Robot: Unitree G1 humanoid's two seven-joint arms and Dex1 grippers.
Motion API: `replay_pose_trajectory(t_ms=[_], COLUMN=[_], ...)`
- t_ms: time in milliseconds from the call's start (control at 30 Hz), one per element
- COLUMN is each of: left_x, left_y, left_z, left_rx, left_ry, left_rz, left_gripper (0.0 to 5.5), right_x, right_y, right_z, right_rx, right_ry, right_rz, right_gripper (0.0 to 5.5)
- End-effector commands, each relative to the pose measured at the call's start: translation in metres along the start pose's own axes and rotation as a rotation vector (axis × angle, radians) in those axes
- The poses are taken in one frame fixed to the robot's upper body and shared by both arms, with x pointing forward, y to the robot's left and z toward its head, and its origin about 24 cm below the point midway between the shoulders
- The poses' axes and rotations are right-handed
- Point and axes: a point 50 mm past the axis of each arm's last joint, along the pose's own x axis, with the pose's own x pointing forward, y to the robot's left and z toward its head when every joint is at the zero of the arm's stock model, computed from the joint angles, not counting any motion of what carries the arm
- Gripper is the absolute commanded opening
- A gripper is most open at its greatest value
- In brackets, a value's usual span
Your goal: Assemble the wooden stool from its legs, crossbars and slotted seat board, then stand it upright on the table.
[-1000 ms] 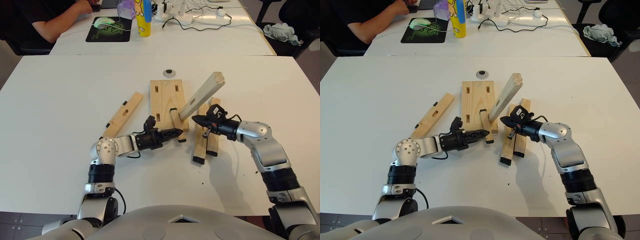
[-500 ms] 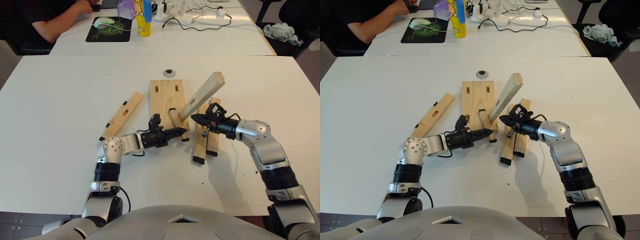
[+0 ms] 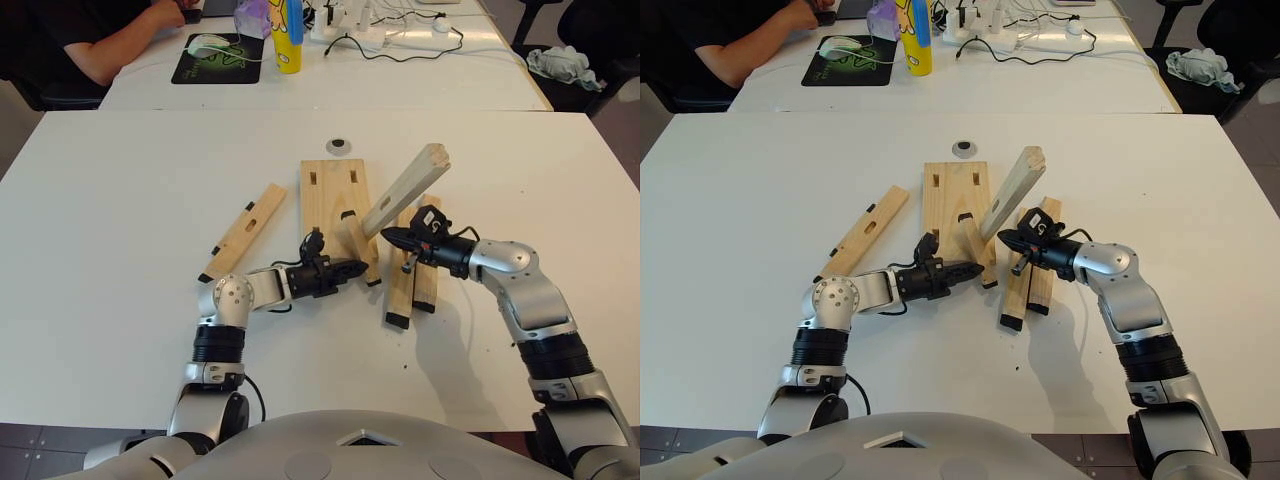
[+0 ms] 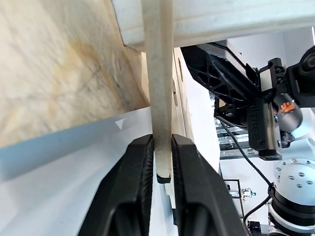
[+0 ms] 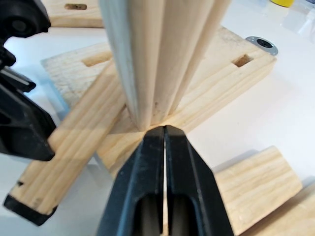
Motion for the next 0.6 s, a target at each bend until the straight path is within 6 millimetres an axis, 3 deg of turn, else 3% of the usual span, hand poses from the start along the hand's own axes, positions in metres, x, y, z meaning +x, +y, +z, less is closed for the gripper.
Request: replay_pose_trajectory(t_ms=[33, 233, 433, 600], left_x=[-0.004, -0.045, -0.106, -0.132], left_y=[-0.002, -0.030, -0.026, -0.025], left_z=[0.003, 0.013, 0.024, 0.037], left_rx=[0.034, 0.345, 0.694, 0.834], left_ry=[-0.006, 0.063, 0.274, 0.382], left_rz=[0.018, 0.031, 0.222, 0.272], left_gripper=[0.41, 0.41, 0.41, 0.41], right_x=[0.000, -0.012, -0.033, -0.069], right_y=[0.001, -0.002, -0.005, 0.019], right_z=[-0.001, -0.007, -0.019, -0.025], right_rx=[-0.001, 0.037, 0.051, 0.167], right_ry=[0.005, 0.002, 0.045, 0.059], right_rz=[-0.008, -0.060, -0.102, 0.144], right_gripper=[0.00, 0.00, 0.00, 0.00])
